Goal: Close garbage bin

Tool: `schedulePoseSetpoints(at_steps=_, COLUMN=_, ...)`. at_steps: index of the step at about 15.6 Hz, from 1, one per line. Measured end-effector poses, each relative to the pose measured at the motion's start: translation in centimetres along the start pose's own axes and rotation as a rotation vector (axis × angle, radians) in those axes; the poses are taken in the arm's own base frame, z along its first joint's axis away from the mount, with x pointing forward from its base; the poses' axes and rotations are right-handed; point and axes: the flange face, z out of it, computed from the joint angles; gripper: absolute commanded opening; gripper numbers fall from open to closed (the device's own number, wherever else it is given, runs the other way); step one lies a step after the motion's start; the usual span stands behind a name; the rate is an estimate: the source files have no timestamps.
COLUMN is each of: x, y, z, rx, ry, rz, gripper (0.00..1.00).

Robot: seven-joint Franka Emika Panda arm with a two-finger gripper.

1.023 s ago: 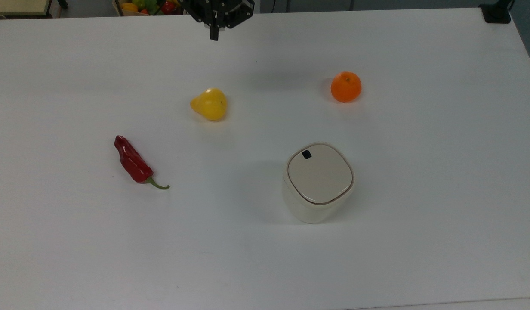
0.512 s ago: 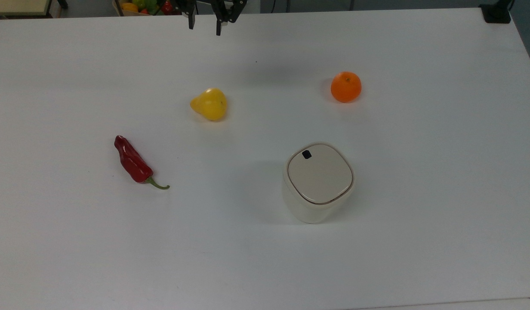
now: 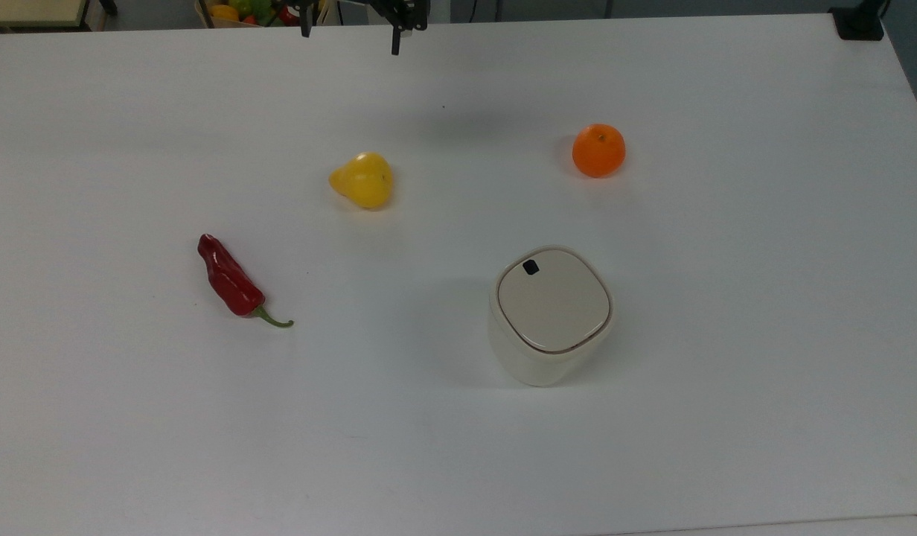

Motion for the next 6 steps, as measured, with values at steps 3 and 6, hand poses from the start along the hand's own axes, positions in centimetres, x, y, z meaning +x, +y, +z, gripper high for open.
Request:
schedulePoseSetpoints(at_steps=3, x=-0.01, y=0.25, z=-0.11, rx=0.044, ry=-0.004, rz=0.007, gripper=1.00)
schedulePoseSetpoints(at_steps=6, x=0.06, y=0.93, z=-0.10, rx=0.085, ry=-0.008, rz=-0.017, gripper=1.00)
